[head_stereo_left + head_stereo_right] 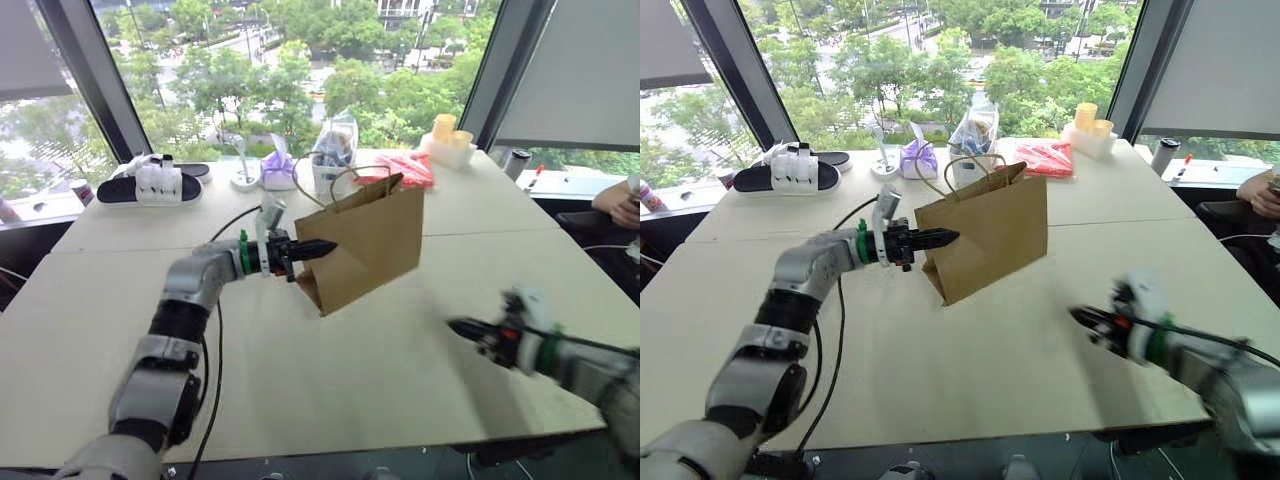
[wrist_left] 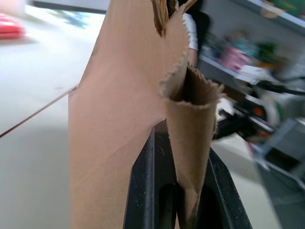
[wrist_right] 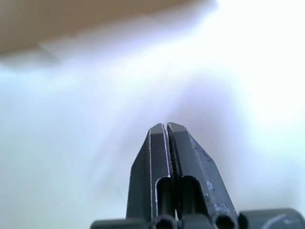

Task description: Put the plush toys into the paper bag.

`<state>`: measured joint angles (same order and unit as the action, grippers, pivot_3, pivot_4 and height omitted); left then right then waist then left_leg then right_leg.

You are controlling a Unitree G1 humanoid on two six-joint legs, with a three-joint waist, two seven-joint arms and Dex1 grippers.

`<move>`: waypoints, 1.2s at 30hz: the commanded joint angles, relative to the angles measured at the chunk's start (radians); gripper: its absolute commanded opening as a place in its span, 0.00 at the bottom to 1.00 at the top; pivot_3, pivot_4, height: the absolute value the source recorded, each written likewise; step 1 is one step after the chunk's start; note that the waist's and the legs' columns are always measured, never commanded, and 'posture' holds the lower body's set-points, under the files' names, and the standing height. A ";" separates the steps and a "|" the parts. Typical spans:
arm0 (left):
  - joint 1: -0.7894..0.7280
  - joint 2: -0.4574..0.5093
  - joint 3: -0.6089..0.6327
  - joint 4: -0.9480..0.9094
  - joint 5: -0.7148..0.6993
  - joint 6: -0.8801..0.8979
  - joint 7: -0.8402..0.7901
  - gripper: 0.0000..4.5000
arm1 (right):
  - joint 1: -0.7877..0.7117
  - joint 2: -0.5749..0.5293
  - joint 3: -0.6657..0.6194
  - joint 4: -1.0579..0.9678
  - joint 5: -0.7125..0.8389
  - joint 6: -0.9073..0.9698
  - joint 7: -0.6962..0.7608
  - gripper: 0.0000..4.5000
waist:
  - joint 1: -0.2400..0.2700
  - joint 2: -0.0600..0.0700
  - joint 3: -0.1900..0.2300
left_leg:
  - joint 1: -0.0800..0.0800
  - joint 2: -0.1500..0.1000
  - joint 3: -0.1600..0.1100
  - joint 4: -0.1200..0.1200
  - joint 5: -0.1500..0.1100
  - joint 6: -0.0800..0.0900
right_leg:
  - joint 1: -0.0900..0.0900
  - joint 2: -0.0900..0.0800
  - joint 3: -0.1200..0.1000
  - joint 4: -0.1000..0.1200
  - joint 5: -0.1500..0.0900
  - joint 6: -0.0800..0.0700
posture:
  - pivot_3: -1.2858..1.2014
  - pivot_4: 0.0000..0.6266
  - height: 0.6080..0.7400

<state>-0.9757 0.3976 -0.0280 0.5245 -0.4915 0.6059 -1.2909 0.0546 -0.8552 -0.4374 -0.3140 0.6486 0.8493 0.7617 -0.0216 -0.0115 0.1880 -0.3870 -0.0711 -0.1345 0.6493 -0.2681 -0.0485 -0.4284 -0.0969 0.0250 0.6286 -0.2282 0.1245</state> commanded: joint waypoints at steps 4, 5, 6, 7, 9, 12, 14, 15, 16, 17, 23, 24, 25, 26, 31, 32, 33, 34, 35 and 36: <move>-0.115 0.073 -0.144 0.114 0.028 -0.043 -0.303 0.01 | 0.095 -0.059 -0.195 -0.060 0.062 -0.029 0.130 0.00 | -0.013 0.000 0.000 | 0.005 0.001 0.001 0.000 0.000 0.000 | 0.004 0.000 0.000 0.001 0.000 0.000 | 0.52 0.24 1.00; -0.124 0.085 -0.178 0.129 0.017 -0.058 -0.319 0.01 | 0.106 -0.061 -0.211 -0.065 0.065 -0.029 0.136 0.00 | -0.015 0.000 0.000 | 0.005 0.001 0.001 0.000 0.000 0.000 | 0.005 0.000 0.000 0.001 0.000 0.000 | 0.52 0.24 1.00; -0.131 0.094 -0.205 0.140 0.002 -0.068 -0.324 0.01 | 0.110 -0.061 -0.218 -0.070 0.069 -0.026 0.137 0.00 | -0.017 0.000 0.000 | 0.006 0.001 0.001 0.000 0.000 0.000 | 0.005 0.000 0.001 0.001 0.000 0.001 | 0.52 0.24 1.00; -0.134 0.106 -0.238 0.147 -0.019 -0.075 -0.324 0.01 | 0.113 -0.060 -0.221 -0.080 0.073 -0.020 0.135 0.00 | -0.019 0.000 0.000 | 0.006 0.001 0.001 0.000 0.000 0.000 | 0.005 0.000 0.001 0.001 0.000 0.001 | 0.52 0.24 1.00; -0.139 0.128 -0.309 0.173 -0.043 -0.116 -0.324 0.01 | 0.118 -0.055 -0.222 -0.111 0.086 -0.005 0.126 0.00 | -0.018 0.000 0.000 | 0.006 0.001 0.001 0.000 0.000 0.000 | 0.005 0.000 0.001 0.001 0.000 0.001 | 0.52 0.24 1.00; -0.150 0.144 -0.396 0.248 -0.031 -0.224 -0.324 0.01 | 0.112 -0.046 -0.207 -0.161 0.105 0.020 0.095 0.00 | -0.014 -0.001 0.000 | 0.005 0.001 0.000 0.000 0.000 0.000 | 0.005 0.000 0.001 0.001 -0.001 0.001 | 0.52 0.24 1.00; -0.165 0.134 -0.417 0.313 -0.004 -0.275 -0.324 0.01 | 0.109 -0.045 -0.202 -0.172 0.107 0.024 0.084 0.00 | -0.010 -0.001 0.001 | 0.005 0.001 0.000 0.000 0.000 0.000 | 0.005 0.000 0.001 0.001 -0.001 0.001 | 0.52 0.24 1.00; -0.175 0.126 -0.418 0.344 0.012 -0.284 -0.324 0.07 | 0.109 -0.046 -0.202 -0.176 0.111 0.026 0.082 0.00 | -0.005 -0.002 0.001 | 0.004 0.001 -0.001 0.000 0.000 0.000 | 0.004 0.000 0.001 0.000 -0.001 0.001 | 0.52 0.24 1.00; -0.183 0.117 -0.411 0.376 0.026 -0.297 -0.324 0.15 | 0.106 -0.046 -0.198 -0.184 0.117 0.029 0.078 0.00 | 0.001 -0.002 0.001 | 0.004 0.001 0.000 0.000 0.000 0.000 | 0.004 0.000 0.001 0.000 -0.001 0.001 | 0.52 0.24 1.00; -0.187 0.110 -0.404 0.399 0.035 -0.313 -0.324 0.22 | 0.105 -0.048 -0.192 -0.196 0.126 0.033 0.081 0.00 | 0.006 -0.002 0.001 | 0.004 0.001 0.000 0.001 0.000 0.000 | 0.004 0.000 0.001 0.000 -0.001 0.001 | 0.52 0.24 1.00; -0.163 0.140 -0.376 0.356 0.060 -0.323 -0.324 0.93 | 0.085 -0.084 -0.147 -0.257 0.146 0.042 0.091 0.00 | 0.010 -0.002 0.001 | 0.001 0.000 -0.002 0.001 0.000 0.000 | 0.003 0.000 0.001 0.000 -0.001 0.001 | 0.52 0.24 1.00; -0.156 0.151 -0.362 0.338 0.063 -0.324 -0.324 0.99 | 0.069 -0.092 -0.136 -0.263 0.153 0.045 0.091 0.00 | 0.009 -0.002 0.001 | 0.000 0.000 -0.002 0.002 0.000 0.000 | 0.003 0.000 0.001 0.000 -0.001 0.001 | 0.52 0.24 1.00; -0.140 0.171 -0.347 0.303 0.070 -0.323 -0.324 0.99 | 0.051 -0.104 -0.126 -0.262 0.156 0.043 0.097 0.00 | 0.006 -0.002 0.001 | 0.000 0.000 -0.002 0.002 0.000 0.000 | 0.002 0.000 0.001 0.000 -0.001 0.001 | 0.52 0.24 1.00; -0.125 0.188 -0.331 0.276 0.079 -0.325 -0.324 0.99 | 0.035 -0.114 -0.114 -0.263 0.155 0.042 0.098 0.00 | 0.003 -0.002 0.001 | 0.000 0.000 -0.002 0.002 0.000 0.000 | 0.002 0.000 0.001 0.000 -0.001 0.001 | 0.52 0.24 1.00; -0.013 0.286 -0.192 0.016 0.046 -0.185 -0.234 0.99 | -0.045 -0.153 -0.070 -0.273 0.203 0.048 0.132 0.00 | 0.005 -0.002 0.001 | 0.001 0.001 -0.002 0.001 0.000 0.000 | 0.001 0.000 0.000 0.001 -0.001 0.001 | 0.52 0.24 1.00; 0.025 0.310 -0.159 -0.057 0.030 -0.149 -0.207 0.99 | -0.065 -0.157 -0.057 -0.275 0.209 0.046 0.137 0.00 | 0.004 -0.002 0.001 | 0.000 0.001 -0.002 0.001 0.000 0.000 | 0.001 0.000 0.000 0.001 -0.001 0.001 | 0.52 0.24 1.00; 0.063 0.331 -0.128 -0.127 0.017 -0.118 -0.183 0.99 | -0.082 -0.162 -0.046 -0.275 0.213 0.045 0.141 0.00 | 0.005 -0.002 0.001 | 0.000 0.001 -0.002 0.001 0.000 0.000 | 0.001 0.000 0.000 0.001 -0.001 0.001 | 0.52 0.24 1.00; 0.111 0.352 -0.094 -0.207 -0.002 -0.082 -0.155 0.99 | -0.098 -0.167 -0.033 -0.273 0.215 0.043 0.147 0.00 | 0.005 -0.002 0.001 | 0.000 0.001 -0.002 0.001 0.000 0.000 | 0.001 0.000 0.000 0.001 -0.001 0.001 | 0.52 0.24 1.00; 0.155 0.367 -0.062 -0.281 -0.021 -0.045 -0.125 0.99 | -0.111 -0.172 -0.021 -0.270 0.216 0.041 0.152 0.00 | 0.006 -0.002 0.001 | 0.000 0.001 -0.002 0.001 0.000 0.000 | 0.001 0.000 0.000 0.001 -0.001 0.001 | 0.52 0.24 1.00; 0.205 0.381 -0.030 -0.363 -0.044 -0.006 -0.091 0.99 | -0.126 -0.176 -0.007 -0.267 0.215 0.039 0.157 0.00 | 0.007 -0.002 0.001 | 0.000 0.002 -0.002 0.001 0.000 0.000 | 0.001 -0.001 0.001 0.001 -0.001 0.001 | 0.52 0.24 1.00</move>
<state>-0.7939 0.7592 -0.1219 0.2796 -0.4874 0.5468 -1.4251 -0.0511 -1.0091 -0.4450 -0.5640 0.8476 0.9047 0.9058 -0.0147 -0.0135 0.1892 -0.3869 -0.0696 -0.1371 0.6502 -0.2682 -0.0485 -0.4272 -0.0975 0.0255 0.6295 -0.2291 0.1258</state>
